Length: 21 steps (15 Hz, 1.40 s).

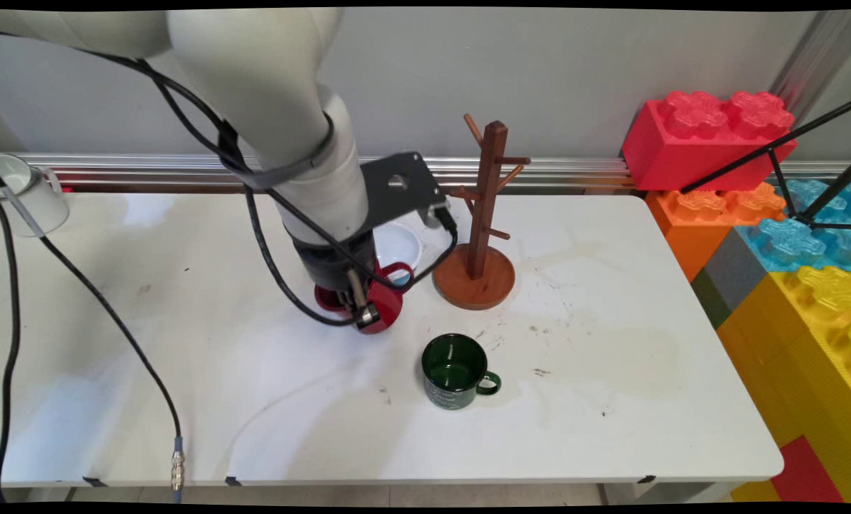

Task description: Place the picked object on the table

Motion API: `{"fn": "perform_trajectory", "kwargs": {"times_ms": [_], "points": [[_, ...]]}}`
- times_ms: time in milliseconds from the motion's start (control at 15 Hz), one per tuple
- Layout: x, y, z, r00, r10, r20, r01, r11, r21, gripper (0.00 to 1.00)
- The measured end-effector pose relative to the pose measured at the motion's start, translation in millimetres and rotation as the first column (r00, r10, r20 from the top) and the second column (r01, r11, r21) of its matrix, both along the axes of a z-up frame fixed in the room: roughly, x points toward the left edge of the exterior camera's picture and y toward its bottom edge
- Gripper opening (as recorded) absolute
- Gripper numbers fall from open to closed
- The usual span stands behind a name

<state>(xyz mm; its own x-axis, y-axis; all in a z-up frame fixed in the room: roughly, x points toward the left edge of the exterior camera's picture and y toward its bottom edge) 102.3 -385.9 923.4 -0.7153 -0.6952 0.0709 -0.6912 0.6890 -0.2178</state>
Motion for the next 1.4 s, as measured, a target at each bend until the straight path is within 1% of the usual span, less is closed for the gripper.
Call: {"fn": "perform_trajectory", "kwargs": {"times_ms": [400,733,1067,1400], "points": [[-10,1,-27,0.999,0.014,0.053,-0.017,0.999,0.045,0.0],[-19,-1,-51,0.997,0.03,0.076,-0.035,0.998,0.061,0.0],[-27,-4,-70,0.997,0.02,0.079,-0.025,0.997,0.066,0.0],[-37,-7,-84,0.997,0.022,0.069,-0.027,0.997,0.066,0.0]]}}
